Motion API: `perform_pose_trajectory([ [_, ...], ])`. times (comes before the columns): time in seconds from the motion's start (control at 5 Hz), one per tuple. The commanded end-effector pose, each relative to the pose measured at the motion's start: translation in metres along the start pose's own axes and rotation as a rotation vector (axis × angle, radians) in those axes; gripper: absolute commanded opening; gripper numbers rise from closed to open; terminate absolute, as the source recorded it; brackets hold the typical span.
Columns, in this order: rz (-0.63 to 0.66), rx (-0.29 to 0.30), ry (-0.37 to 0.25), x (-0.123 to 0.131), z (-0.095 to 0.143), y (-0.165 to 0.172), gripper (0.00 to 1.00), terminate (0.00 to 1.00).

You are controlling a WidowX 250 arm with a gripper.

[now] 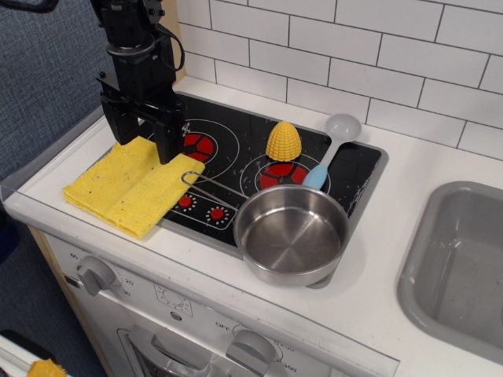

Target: Put the pot on the left hand side of the stove.

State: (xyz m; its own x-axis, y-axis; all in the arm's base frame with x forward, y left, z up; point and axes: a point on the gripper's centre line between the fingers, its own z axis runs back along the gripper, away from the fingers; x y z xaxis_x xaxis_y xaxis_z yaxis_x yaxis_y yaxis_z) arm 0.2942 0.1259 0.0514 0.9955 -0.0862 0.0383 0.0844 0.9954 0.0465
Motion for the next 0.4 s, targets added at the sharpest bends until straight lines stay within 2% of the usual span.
perform_pose_trajectory([
  [0.0, 0.0, 0.0, 0.0, 0.0, 0.0, 0.0, 1.0, 0.0],
  [0.2, -0.071, -0.008, -0.059, 0.011, 0.015, -0.019, 1.0, 0.0],
])
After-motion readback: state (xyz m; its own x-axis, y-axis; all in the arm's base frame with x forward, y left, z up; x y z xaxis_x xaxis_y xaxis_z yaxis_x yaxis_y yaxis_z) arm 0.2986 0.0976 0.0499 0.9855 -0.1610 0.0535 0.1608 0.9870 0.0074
